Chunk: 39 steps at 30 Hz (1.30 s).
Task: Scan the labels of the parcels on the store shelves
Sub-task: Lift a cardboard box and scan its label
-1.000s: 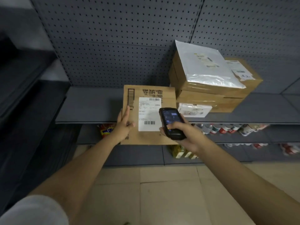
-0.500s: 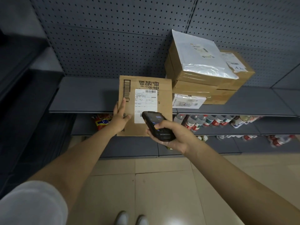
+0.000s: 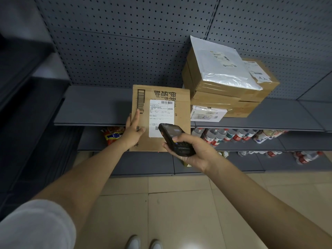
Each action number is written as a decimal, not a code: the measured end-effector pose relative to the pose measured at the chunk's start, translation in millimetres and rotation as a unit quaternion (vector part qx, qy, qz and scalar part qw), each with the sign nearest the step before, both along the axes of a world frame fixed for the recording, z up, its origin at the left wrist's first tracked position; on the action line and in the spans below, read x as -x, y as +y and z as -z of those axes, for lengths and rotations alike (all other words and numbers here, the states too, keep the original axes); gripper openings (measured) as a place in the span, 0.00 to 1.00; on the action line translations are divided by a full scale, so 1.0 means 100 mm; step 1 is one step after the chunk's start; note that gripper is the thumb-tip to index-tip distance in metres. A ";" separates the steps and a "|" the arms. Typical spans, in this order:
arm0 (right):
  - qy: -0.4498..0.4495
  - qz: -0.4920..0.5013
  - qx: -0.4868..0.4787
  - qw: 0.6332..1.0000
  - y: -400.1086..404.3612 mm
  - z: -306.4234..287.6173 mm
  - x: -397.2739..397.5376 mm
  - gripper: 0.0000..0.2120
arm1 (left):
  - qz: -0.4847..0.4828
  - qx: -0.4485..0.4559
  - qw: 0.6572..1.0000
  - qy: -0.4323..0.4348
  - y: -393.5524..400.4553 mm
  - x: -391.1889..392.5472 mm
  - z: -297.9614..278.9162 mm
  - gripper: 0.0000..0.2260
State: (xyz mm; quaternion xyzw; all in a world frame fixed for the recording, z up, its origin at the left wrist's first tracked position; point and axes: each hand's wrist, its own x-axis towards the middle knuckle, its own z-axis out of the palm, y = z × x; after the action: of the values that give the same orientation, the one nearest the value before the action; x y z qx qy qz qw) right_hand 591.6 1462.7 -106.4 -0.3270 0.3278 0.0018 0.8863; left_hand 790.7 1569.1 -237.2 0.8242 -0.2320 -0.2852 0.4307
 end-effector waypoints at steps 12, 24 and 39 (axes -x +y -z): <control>0.016 -0.013 0.020 1.000 -0.01 -0.06 0.04 0.09 | 0.003 -0.002 1.000 0.007 -0.02 -0.02 -0.03 0.35; 0.032 0.031 0.050 0.998 -0.17 0.08 0.04 0.10 | 0.020 -0.032 0.999 0.010 -0.02 -0.10 -0.07 0.34; 0.076 0.014 0.226 0.971 -0.69 0.44 -0.30 0.32 | -0.011 -0.051 0.998 0.032 -0.28 -0.44 -0.24 0.33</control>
State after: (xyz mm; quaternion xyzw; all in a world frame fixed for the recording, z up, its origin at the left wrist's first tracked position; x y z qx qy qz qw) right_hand 621.8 1393.3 -150.8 -0.5129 0.3911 -0.0599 0.7619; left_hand 835.1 1541.4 -212.7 0.8378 -0.1948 -0.3181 0.3986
